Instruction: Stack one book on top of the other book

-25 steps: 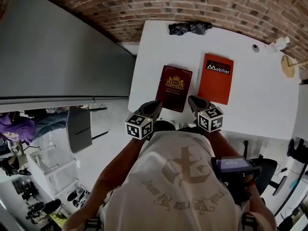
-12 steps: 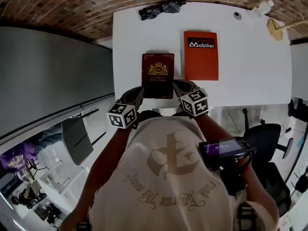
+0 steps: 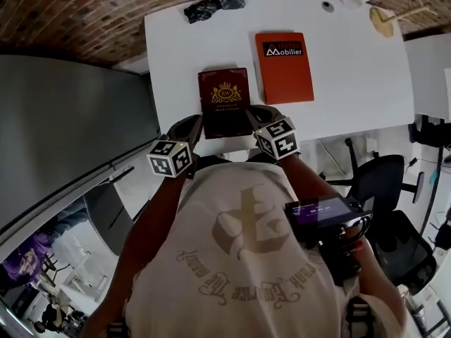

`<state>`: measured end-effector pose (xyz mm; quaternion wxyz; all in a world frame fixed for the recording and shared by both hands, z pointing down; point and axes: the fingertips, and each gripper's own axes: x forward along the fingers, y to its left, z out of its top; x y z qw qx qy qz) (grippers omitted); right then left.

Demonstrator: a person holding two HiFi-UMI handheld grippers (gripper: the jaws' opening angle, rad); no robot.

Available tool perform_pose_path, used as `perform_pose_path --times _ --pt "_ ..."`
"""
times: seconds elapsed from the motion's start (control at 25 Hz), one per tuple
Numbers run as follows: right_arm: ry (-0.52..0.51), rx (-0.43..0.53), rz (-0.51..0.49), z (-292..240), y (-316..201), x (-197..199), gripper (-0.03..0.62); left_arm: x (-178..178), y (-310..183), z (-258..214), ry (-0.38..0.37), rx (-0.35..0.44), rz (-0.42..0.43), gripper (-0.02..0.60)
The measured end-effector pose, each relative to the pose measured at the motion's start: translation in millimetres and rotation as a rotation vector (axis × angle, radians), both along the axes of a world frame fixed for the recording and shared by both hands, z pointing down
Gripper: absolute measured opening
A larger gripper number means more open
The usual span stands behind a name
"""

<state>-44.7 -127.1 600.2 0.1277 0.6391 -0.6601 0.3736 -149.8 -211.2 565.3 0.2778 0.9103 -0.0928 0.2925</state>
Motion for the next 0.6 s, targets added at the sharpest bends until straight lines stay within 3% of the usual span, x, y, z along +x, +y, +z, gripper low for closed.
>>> perform_pose_path --times 0.6 --pt "0.125 -0.149 -0.047 21.6 -9.4 -4.3 0.021 -9.6 -25.5 18.1 -0.003 -0.072 0.002 0.021"
